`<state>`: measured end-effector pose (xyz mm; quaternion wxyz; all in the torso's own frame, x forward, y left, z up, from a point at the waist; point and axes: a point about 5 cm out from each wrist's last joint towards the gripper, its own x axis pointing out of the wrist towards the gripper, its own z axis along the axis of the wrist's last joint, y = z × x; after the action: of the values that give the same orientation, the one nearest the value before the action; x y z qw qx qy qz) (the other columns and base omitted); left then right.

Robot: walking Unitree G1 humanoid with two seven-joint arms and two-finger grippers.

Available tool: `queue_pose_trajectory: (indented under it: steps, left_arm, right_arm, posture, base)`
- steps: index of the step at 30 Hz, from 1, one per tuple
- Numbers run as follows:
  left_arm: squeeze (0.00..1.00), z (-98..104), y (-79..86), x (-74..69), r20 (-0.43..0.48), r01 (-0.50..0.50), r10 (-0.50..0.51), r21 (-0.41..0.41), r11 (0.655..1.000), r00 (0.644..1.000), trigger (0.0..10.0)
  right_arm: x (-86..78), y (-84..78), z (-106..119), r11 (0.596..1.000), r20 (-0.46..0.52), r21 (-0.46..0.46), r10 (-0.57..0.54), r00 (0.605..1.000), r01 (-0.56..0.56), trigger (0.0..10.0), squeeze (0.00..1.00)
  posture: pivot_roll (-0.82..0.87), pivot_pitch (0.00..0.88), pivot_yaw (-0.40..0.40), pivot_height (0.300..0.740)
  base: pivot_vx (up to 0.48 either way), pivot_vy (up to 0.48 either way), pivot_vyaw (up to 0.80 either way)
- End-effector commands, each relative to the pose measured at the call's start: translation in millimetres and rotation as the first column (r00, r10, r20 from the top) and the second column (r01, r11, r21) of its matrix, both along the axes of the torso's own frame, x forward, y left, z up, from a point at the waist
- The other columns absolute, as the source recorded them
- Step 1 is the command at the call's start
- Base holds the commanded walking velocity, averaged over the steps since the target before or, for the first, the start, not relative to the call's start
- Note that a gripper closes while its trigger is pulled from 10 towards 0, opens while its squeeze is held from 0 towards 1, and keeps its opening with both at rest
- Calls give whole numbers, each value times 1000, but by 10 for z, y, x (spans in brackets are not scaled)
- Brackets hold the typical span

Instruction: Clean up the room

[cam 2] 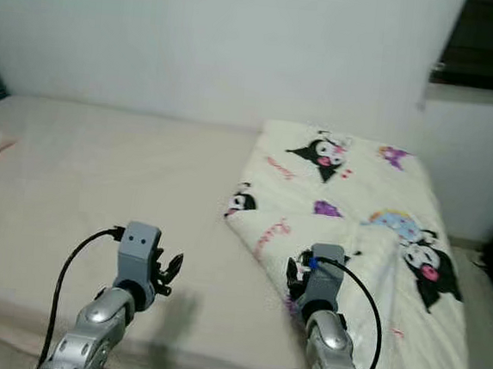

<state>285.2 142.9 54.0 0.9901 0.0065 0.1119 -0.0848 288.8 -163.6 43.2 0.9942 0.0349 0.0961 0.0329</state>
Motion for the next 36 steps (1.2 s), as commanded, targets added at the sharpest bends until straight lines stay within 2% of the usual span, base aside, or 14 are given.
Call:
queue_pose_trajectory:
  steps: [1,10,16,36]
  left_arm:
    - [0,-14,-2,-20,1,13,-13,11,1000,1000,10000]
    - [0,-26,17,-38,2,9,-10,22,1000,1000,10000]
    - [0,17,0,-3,32,17,-18,12,1000,999,10000]
    - [0,43,66,17,47,-61,60,12,998,997,10000]
  right_arm:
    - [-41,-64,-22,1000,-1,1,-30,1000,30,10000,0]
    - [-70,-88,-47,998,-8,5,-64,998,64,10000,0]
    - [-48,-73,-31,998,-7,16,-61,998,61,10000,0]
    - [65,-89,55,999,17,2,-38,999,38,10000,0]
  posture:
    - [49,34,19,740]
    - [55,26,17,740]
    - [54,19,14,740]
    - [60,12,1,740]
  base:
    - [0,0,0]
    - [0,0,0]
    - [0,391,-740]
    - [0,0,0]
